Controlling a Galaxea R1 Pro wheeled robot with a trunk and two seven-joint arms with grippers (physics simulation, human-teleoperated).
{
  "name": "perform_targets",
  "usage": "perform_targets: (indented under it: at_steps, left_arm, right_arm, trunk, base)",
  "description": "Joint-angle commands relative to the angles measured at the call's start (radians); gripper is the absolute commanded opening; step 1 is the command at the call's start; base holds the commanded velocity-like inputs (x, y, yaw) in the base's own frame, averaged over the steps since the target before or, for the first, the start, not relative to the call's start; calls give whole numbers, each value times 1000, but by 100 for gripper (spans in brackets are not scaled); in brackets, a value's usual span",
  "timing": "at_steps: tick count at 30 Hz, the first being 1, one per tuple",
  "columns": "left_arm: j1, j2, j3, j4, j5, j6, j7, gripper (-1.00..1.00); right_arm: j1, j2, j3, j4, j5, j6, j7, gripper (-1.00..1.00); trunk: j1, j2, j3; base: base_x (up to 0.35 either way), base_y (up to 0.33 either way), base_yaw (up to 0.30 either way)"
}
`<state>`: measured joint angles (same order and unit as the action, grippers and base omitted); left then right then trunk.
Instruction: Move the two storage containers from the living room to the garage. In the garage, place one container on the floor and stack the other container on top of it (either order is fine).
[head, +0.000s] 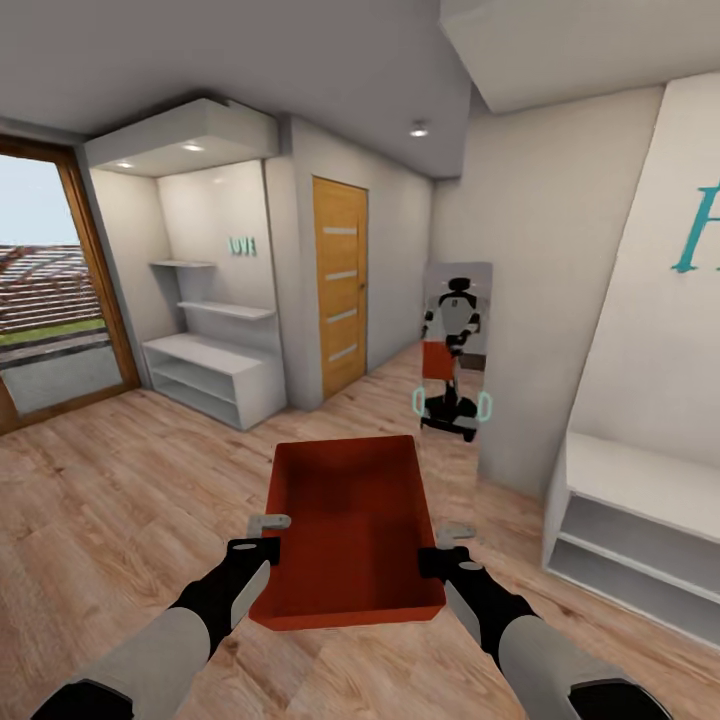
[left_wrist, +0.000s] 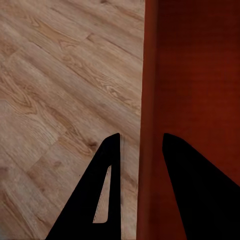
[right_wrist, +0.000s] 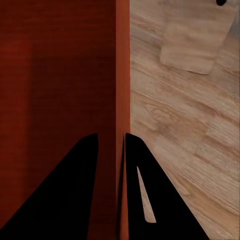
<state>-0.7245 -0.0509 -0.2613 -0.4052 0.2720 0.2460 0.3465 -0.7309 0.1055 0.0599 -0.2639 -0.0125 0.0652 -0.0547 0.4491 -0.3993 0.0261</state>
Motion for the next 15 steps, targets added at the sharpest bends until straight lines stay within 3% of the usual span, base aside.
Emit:
perform_targets:
  at_steps: [1,15]
  left_arm:
    - [-1,2,-16,-4,3,-73,14,-100]
    - [-1,2,-16,-4,3,-73,14,-100]
  right_arm:
    - [1,-1,23,1,-20,7,-13,-100]
    - [0,-1,23,1,-21,7,-13,-100]
  trunk:
    - [1,-1,0]
    - [1,-1,0]
  base:
    - [322,0,267]
    - [322,0,248]
